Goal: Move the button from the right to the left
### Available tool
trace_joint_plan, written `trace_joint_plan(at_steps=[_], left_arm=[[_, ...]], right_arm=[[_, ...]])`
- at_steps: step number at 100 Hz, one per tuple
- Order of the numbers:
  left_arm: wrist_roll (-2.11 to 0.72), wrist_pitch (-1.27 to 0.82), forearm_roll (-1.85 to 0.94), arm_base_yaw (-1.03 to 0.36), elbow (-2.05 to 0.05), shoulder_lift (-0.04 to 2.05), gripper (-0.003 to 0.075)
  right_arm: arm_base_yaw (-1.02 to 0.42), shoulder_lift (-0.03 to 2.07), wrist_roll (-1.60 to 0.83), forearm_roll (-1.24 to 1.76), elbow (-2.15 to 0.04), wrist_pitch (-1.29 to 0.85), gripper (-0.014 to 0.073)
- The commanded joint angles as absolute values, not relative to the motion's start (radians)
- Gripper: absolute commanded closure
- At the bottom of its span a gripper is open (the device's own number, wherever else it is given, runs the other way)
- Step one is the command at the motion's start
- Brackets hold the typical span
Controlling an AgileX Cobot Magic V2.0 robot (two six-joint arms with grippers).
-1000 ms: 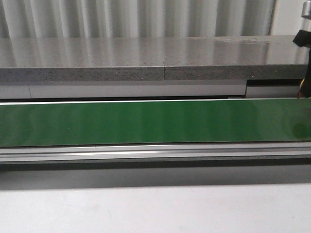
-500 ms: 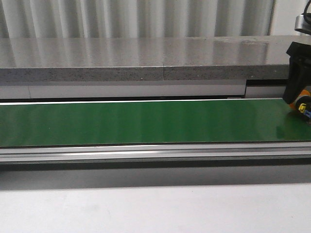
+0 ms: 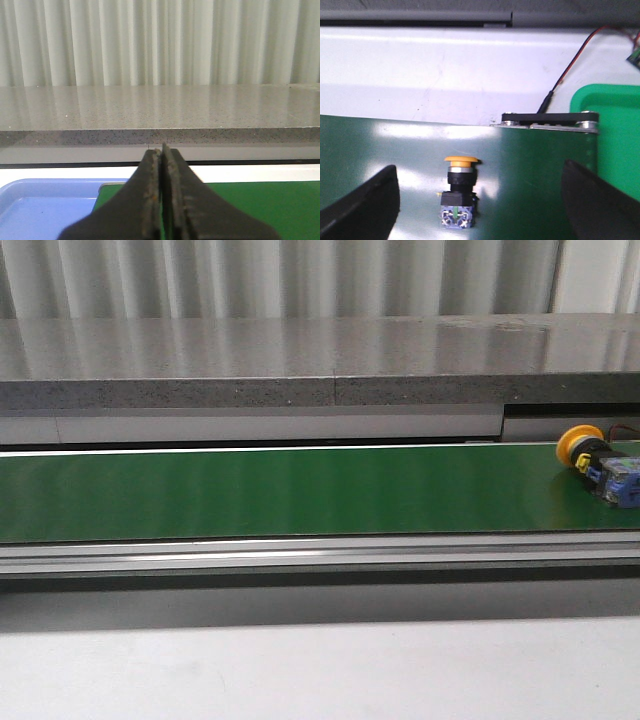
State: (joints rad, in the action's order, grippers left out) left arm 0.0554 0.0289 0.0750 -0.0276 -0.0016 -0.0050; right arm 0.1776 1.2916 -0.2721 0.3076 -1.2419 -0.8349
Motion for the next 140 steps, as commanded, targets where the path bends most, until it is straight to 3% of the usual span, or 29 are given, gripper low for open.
trace_joint_plan(at_steps=[1, 38, 76, 90, 115, 140], left_arm=[[0.060, 0.107, 0.073, -0.031, 0.022, -0.038, 0.0740], [0.060, 0.107, 0.073, -0.031, 0.022, -0.038, 0.0740], [0.060, 0.107, 0.073, -0.031, 0.022, -0.038, 0.0740], [0.060, 0.107, 0.073, -0.031, 0.022, -0.038, 0.0740], [0.060, 0.107, 0.073, -0.031, 0.022, -0.038, 0.0740], [0.060, 0.107, 0.073, -0.031, 0.022, -0.038, 0.0740]], right_arm=[[0.180, 1.147, -0.287, 0.265, -1.212, -0.765, -0.0052], [0.181, 0.759, -0.287, 0.174, -0.873, -0.629, -0.0051], [0.182, 0.561, -0.272, 0.175, -0.631, -0.569, -0.0038], [0.182, 0.556, -0.272, 0.178, -0.625, -0.556, 0.0139], [0.182, 0.556, -0.272, 0.182, -0.625, -0.564, 0.0667], [0.182, 0.556, -0.272, 0.184, -0.625, -0.563, 0.0661]])
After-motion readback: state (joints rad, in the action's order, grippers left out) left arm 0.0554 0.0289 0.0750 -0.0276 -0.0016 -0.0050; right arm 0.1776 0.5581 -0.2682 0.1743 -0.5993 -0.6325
